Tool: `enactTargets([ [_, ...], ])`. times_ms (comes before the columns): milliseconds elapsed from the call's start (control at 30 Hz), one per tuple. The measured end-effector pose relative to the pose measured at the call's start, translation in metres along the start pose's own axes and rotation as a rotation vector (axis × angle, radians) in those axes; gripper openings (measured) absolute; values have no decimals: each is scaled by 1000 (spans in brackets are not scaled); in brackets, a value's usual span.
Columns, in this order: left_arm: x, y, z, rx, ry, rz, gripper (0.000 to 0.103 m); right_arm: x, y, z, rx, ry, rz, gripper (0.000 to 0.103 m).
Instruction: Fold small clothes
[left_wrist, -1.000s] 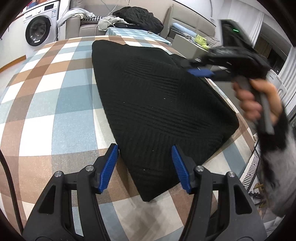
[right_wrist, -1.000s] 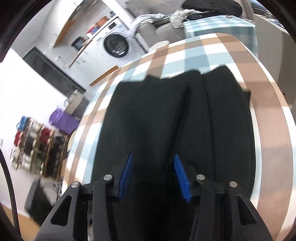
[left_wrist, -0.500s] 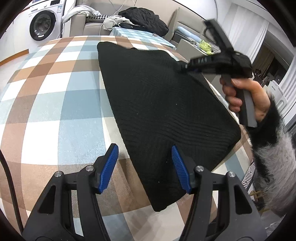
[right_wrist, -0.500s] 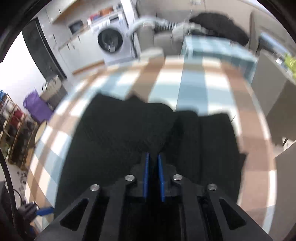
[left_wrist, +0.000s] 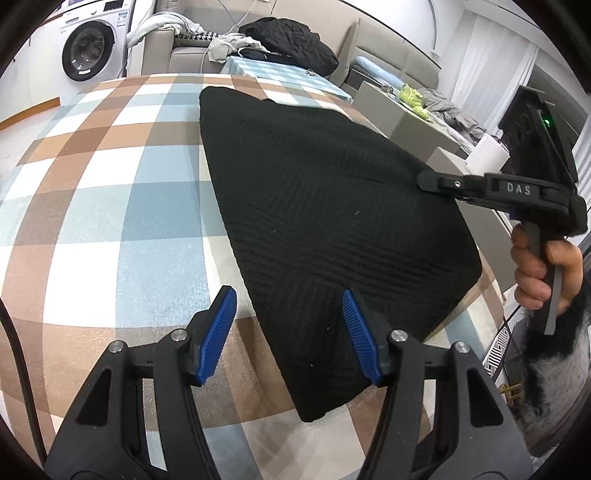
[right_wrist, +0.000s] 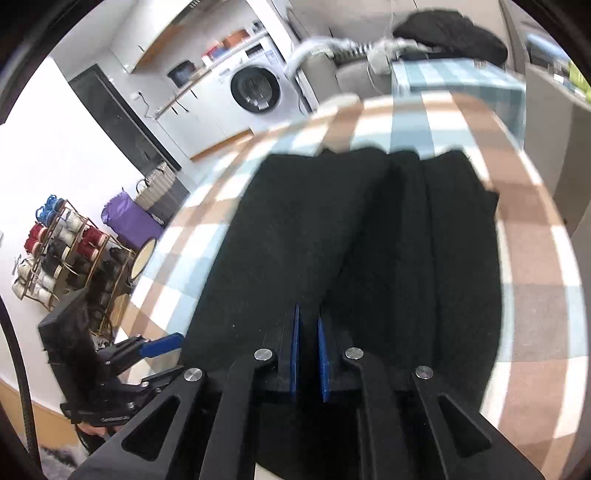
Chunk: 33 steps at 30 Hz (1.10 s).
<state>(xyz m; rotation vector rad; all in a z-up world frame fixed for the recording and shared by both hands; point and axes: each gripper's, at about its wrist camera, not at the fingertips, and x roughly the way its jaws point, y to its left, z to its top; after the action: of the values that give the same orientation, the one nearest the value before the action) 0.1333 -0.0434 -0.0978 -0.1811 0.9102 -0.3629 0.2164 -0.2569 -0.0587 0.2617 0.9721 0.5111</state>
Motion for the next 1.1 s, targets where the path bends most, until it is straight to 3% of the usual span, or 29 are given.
enactTargets([
  [133,-1,1,-2,-21,3,6,57,24,-16,-9,17,126,-93,12],
  [267,-8,-2,-5,-6,-1,4,57,3,-28,-26,88,118,46,27],
  [333,-8,-2,-6,-7,-1,-1,57,-15,-25,-47,85,97,96,27],
  [400,-5,-3,-6,-1,3,-10,57,-22,-17,-66,21,73,80,24],
  [433,-2,-4,-6,-1,8,-12,57,-23,-14,-72,-3,65,46,19],
  [467,0,-4,-6,-1,14,-12,57,-21,-12,-76,-13,79,26,7],
  [633,-4,-13,-7,23,8,-18,57,-53,-1,-80,-16,26,107,6],
  [700,-3,-12,-8,14,8,-18,57,-49,-9,-81,10,56,92,6],
  [767,-1,-10,-10,5,15,-10,57,-27,-22,-89,49,150,21,7],
  [833,-2,-9,-11,6,20,-3,57,-27,-22,-86,68,142,48,12],
  [967,-3,-5,-12,1,19,-4,57,-65,-20,-76,22,-20,42,58],
  [1100,-1,-5,-10,-4,16,-5,57,-57,-37,-64,28,-19,-29,60],
])
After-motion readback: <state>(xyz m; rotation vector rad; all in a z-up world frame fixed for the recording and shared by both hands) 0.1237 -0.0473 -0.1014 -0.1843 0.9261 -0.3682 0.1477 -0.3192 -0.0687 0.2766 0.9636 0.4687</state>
